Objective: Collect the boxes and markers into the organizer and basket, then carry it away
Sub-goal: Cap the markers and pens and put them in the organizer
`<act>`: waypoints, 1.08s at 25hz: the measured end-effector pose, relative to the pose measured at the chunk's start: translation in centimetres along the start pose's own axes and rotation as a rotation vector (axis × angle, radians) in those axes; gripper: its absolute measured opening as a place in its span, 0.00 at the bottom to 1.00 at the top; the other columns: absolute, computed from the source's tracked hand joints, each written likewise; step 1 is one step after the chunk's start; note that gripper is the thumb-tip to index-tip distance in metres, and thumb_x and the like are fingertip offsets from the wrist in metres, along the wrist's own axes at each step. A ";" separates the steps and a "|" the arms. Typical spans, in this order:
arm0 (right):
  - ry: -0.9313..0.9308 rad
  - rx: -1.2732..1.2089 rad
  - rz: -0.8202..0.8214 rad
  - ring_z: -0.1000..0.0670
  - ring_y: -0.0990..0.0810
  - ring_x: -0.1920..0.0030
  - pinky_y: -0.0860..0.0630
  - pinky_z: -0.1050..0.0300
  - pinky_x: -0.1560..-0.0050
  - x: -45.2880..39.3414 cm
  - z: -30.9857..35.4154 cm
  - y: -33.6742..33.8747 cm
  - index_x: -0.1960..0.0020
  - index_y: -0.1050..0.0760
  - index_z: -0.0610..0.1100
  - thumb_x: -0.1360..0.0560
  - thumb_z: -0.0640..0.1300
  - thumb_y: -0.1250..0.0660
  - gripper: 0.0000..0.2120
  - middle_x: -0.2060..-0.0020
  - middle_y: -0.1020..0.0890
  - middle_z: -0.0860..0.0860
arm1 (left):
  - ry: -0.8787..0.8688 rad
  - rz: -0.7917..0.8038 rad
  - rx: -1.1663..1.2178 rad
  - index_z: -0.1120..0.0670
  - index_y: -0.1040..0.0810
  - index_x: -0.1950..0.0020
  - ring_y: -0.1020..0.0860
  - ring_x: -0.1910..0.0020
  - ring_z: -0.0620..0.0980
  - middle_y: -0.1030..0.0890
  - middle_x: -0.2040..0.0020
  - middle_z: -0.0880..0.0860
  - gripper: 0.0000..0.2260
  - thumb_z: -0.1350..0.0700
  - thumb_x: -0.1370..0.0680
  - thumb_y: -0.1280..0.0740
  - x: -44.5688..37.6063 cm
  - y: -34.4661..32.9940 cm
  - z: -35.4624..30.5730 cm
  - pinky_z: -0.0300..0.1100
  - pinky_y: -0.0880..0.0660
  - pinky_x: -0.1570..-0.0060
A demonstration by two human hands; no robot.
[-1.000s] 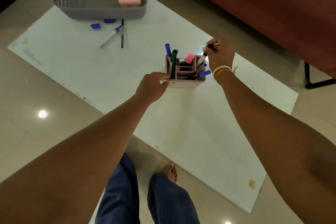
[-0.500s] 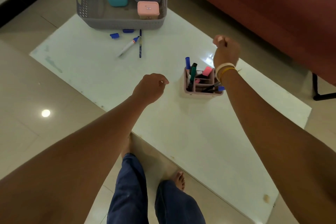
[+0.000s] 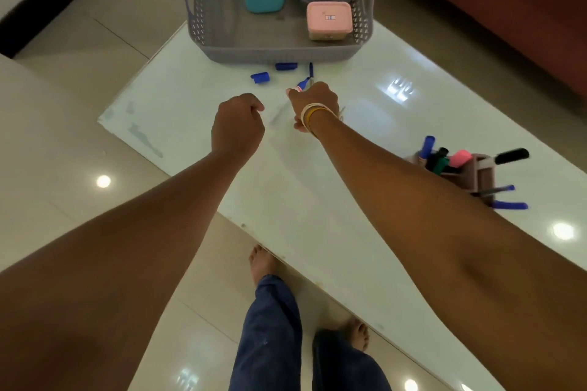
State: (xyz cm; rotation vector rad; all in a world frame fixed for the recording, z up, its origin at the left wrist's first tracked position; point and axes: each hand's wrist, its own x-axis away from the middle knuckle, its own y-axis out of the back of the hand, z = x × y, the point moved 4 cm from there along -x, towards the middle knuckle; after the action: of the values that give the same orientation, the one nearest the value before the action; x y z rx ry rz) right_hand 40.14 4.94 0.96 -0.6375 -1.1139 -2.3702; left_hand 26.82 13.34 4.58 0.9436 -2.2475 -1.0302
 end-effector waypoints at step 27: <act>-0.149 -0.783 -0.069 0.44 0.17 0.59 0.17 0.46 0.49 2.2 0.7 -1.6 0.64 0.25 0.43 0.24 0.42 0.31 0.11 0.63 0.18 0.44 | 0.405 0.500 0.413 0.57 0.21 0.44 0.37 0.73 0.47 0.34 0.69 0.51 0.18 0.51 0.16 0.48 -2.5 -1.1 2.7 0.37 0.41 0.74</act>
State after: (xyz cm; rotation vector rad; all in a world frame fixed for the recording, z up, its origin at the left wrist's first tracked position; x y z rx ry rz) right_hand 37.59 5.94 1.69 -1.0471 -0.2067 -2.8317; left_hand 27.06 15.94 1.69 0.6138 -2.2025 -0.1413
